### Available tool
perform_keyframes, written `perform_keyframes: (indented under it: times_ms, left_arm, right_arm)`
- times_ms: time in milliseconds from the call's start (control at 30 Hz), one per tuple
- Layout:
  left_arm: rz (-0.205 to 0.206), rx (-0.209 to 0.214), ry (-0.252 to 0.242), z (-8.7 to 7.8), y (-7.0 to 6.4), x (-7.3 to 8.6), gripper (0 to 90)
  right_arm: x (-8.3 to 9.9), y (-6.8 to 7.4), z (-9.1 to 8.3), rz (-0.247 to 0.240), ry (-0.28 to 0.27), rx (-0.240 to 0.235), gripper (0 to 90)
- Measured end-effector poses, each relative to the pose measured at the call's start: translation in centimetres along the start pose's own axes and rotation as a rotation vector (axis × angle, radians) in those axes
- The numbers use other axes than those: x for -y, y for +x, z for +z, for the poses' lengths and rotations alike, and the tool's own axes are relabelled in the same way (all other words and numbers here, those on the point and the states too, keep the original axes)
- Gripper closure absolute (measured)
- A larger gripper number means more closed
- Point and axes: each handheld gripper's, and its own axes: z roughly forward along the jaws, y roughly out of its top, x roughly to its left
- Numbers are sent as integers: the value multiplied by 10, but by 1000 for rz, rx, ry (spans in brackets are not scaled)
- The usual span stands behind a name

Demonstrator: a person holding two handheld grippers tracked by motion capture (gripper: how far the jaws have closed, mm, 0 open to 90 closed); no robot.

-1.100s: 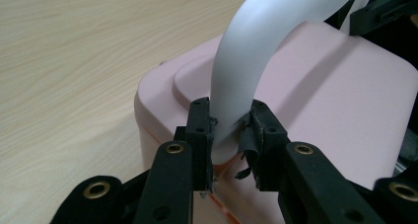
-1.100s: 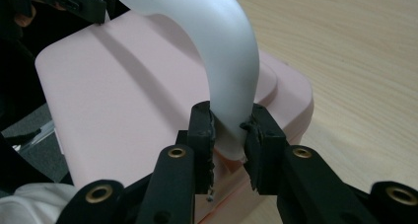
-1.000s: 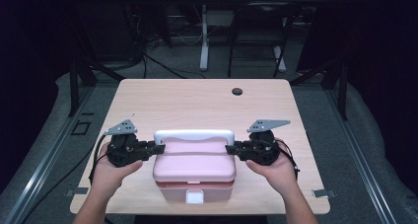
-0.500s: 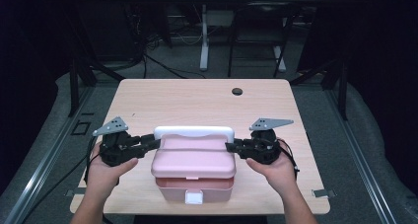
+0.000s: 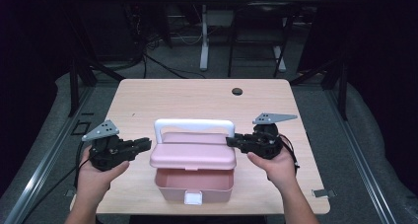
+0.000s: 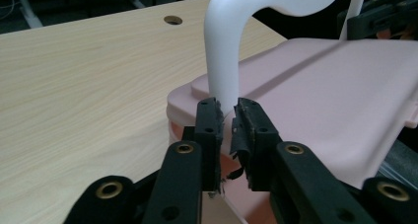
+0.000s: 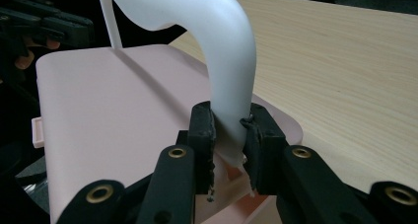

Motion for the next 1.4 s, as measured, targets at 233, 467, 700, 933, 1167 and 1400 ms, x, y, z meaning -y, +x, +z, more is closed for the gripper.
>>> perform_keyframes:
  times_ms: [233, 467, 700, 933, 1167, 1400]
  left_arm:
    - [7, -9, 26, -1, -4, 5, 895]
    - [8, -1, 54, 0, -6, 10, 896]
    - [6, 21, 83, 6, -8, 14, 898]
    - [33, 56, 96, 15, -19, 15, 898]
    - [43, 73, 102, 20, -23, 14, 897]
    - [64, 92, 109, 24, -28, 12, 898]
  right_arm:
    - [-5, -6, 0, 23, -14, -24, 750]
    - [-9, -10, 0, 40, -21, -39, 750]
    - [-11, -13, 1, 53, -22, -48, 750]
    - [-11, -13, 2, 52, -17, -49, 749]
    - [-9, -13, 2, 51, -16, -48, 750]
    - [-8, -13, 2, 52, -19, -45, 747]
